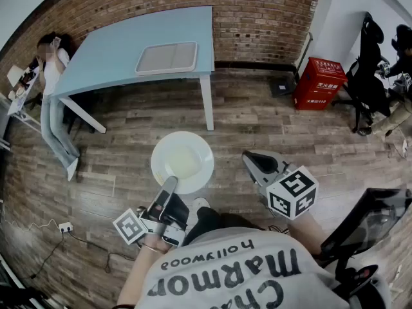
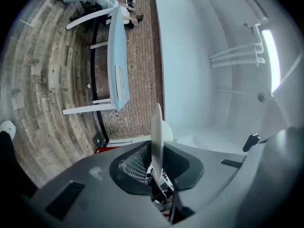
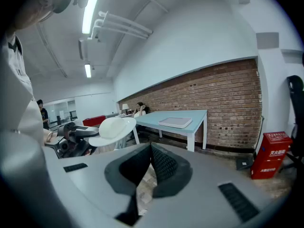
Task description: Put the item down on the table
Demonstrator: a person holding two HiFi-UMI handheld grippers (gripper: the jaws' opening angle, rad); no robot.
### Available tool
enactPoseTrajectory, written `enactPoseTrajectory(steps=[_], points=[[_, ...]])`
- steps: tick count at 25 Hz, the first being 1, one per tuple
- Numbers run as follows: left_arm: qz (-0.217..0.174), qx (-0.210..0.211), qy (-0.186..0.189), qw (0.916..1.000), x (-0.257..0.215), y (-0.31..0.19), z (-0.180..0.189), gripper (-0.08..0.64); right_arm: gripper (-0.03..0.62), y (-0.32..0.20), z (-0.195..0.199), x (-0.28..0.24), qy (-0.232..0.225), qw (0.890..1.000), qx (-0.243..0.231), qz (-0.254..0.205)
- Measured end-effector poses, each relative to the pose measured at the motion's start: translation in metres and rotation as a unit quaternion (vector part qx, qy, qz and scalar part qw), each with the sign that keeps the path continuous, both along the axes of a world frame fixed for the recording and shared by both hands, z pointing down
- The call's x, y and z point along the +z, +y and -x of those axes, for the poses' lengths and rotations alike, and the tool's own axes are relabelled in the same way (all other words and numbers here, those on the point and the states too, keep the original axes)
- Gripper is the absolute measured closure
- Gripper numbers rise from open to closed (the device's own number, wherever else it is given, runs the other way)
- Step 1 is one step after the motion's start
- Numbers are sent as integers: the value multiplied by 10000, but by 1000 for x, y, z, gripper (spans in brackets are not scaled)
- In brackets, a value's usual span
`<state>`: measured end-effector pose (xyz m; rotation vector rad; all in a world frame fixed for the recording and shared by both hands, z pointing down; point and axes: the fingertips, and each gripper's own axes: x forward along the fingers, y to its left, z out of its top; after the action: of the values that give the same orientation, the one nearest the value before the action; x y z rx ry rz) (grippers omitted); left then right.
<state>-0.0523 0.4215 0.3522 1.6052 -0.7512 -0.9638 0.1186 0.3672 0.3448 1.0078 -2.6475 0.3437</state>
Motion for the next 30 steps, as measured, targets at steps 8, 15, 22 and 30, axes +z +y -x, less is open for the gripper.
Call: enactPoseTrajectory(steps=[8, 15, 22, 30], points=[[39, 32, 99, 9999, 2, -11, 4, 518, 581, -7, 7, 9, 123, 9998, -53, 113], [47, 120, 158, 9998, 5, -42, 18, 518, 581, -36, 19, 10, -34, 9998, 55, 173], [-67, 114, 151, 9998, -11, -102, 49, 518, 581, -93, 45, -6, -95, 9998, 173, 29], [-41, 208, 56, 9998, -23, -160, 99, 518, 581, -153, 93, -19, -193, 9994, 287, 27]])
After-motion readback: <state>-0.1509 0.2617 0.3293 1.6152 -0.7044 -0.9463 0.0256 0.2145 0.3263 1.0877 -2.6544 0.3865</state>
